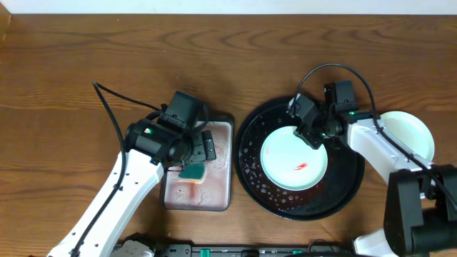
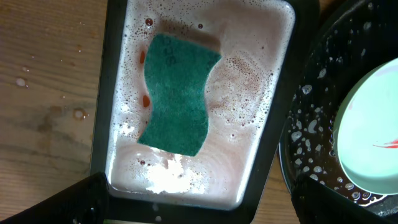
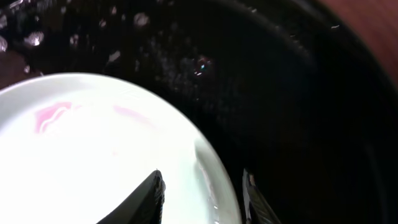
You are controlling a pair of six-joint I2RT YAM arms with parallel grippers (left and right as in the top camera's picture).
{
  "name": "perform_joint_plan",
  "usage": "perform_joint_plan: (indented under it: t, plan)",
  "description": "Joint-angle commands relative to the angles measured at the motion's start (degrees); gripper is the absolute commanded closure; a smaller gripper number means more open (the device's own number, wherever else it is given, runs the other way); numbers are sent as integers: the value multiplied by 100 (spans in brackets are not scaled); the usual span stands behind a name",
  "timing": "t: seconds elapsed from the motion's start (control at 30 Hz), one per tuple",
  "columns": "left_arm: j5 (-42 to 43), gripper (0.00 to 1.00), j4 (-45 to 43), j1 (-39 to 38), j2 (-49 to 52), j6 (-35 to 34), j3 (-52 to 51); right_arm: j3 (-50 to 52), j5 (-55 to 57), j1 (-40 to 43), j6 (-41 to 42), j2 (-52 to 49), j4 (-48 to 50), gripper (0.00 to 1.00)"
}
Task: Clean dirty plates on tray and stack at the side
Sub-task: 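Reach the right gripper to the last pale green plate's rim and grasp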
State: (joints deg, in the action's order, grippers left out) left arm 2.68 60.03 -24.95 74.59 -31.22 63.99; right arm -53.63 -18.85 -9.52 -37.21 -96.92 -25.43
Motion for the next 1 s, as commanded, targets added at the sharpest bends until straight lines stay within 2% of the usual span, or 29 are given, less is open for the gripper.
perform_joint_plan:
  t: [0.0, 0.1, 0.2, 0.37, 0.5, 0.53, 0.57, 0.6, 0.63, 0.77, 0.83, 0.93, 0.97]
  plan:
    - [-50, 6, 31, 24, 0, 57, 31, 28, -304, -33, -271, -210, -2, 64]
    - [-50, 6, 31, 24, 0, 57, 31, 28, -120, -33, -264, -345, 74, 87]
    - [-50, 6, 31, 24, 0, 57, 31, 28, 225, -28, 175, -374, 260, 99]
    - [-50, 6, 31, 24, 0, 57, 31, 4, 791, 2, 1032, -197, 527, 99]
    - [-50, 6, 31, 24, 0, 57, 31, 4, 627, -2, 1043, 136, 557, 99]
    - [-50, 6, 31, 24, 0, 57, 31, 4, 481, -2, 872, 254, 564, 93]
    - [-50, 6, 31, 24, 0, 57, 31, 4, 396, 0, 656, 332, 566, 78]
    - [-50, 6, 31, 24, 0, 57, 31, 4, 306, -2, 356, 402, 566, 49]
    - [-50, 6, 31, 24, 0, 57, 31, 4, 256, -2, 142, 426, 568, 46]
    - [-50, 6, 31, 24, 0, 57, 31, 7, 210, 0, -254, 328, 531, 47]
    - [-50, 6, 31, 24, 0, 57, 31, 7, 208, 0, -260, 146, 544, 53]
    - [-50, 6, 31, 24, 0, 57, 31, 7, 232, 7, -273, -162, 660, 86]
    - [-50, 6, 31, 24, 0, 57, 31, 7, 232, 7, -271, -254, 697, 84]
